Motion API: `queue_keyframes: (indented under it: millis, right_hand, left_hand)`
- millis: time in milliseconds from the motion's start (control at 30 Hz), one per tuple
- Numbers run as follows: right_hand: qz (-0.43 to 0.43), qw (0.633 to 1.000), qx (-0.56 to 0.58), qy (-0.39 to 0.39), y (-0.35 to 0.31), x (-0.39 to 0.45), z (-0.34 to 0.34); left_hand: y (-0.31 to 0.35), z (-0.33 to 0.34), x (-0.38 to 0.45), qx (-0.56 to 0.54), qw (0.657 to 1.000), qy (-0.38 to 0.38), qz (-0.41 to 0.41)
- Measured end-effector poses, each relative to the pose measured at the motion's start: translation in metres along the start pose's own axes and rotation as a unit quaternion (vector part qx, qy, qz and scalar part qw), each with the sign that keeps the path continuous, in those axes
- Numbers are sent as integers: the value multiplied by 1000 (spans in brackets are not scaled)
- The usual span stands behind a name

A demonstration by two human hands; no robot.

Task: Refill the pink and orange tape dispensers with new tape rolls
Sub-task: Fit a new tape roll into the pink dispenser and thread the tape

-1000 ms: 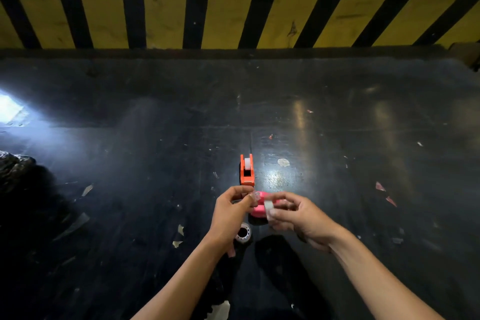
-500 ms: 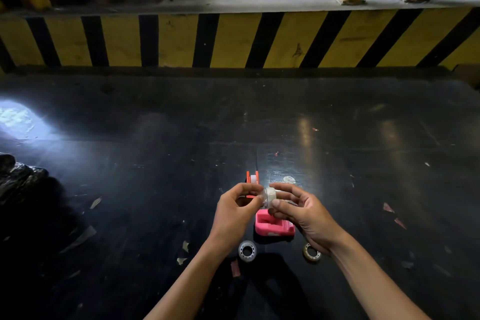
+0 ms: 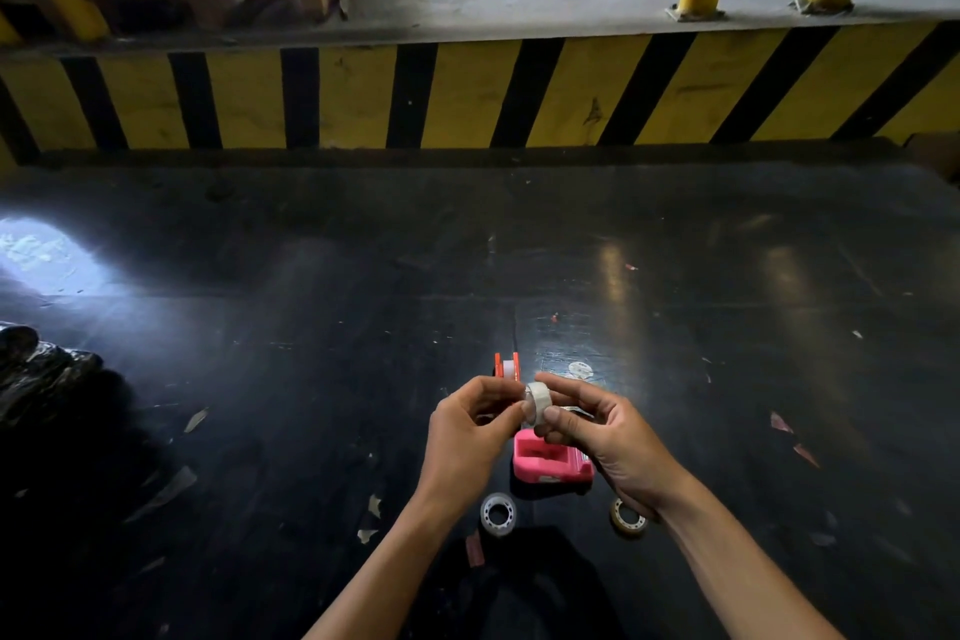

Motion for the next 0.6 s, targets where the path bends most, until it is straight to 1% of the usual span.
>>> queue_keyframes:
  millis: [100,167,267,367,467,600]
  right_hand:
    - [0,1000,10,-1,0,1,-1]
    - [1,1000,21,2,-1,1,-2]
    - [17,999,32,-6,-2,2,-4]
    - [48,996,69,-24,-5,1,-7]
    - [57,994,82,-37,-9,-1,-10]
    - [50,998,43,-24,-12,-1,-12]
  left_hand:
    - [0,0,0,29,999,12,18]
    - [0,0,0,29,999,20,19]
    - [1,1,0,7,1000,-8,10]
    - [4,0,2,-15,999,-46,-4]
    - [7,-1,1,-48,996,-79,-17]
    - [9,-1,1,-86,994,-68,-24]
Point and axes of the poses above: each hand's wrist, its own x-axis towards the middle knuckle, its own z-axis out of the palm, y = z × x, the point moved 4 cm from there along x, towards the middle knuckle, and after that the axes turned 1 degree about z, right-handed, at the moved point
